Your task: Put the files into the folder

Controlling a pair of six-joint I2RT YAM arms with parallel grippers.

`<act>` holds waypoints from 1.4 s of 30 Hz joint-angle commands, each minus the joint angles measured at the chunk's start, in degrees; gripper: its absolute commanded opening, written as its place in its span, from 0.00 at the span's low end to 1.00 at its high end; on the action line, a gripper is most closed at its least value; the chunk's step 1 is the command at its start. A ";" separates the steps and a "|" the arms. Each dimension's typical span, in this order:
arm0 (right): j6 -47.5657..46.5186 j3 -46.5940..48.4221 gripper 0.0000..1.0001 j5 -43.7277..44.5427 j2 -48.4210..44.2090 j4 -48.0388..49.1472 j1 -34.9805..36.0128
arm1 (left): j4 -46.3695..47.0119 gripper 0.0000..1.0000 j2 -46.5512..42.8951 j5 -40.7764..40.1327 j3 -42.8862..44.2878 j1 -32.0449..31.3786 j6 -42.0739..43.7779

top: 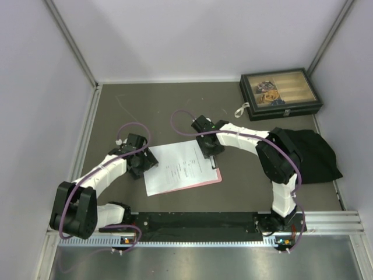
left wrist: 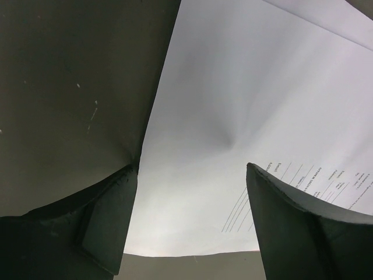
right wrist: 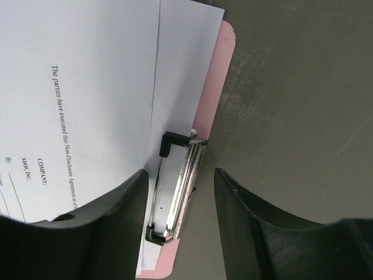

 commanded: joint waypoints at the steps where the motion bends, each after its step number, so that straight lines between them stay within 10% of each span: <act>1: 1.43 1.26 0.52 -1.01 -1.86 -2.33 0.93 | 2.77 0.79 0.23 1.40 -0.17 0.33 0.40; 42: 0.81 -6.30 0.38 -7.00 2.88 5.06 -1.97 | 2.69 0.79 1.55 4.57 0.61 0.41 2.69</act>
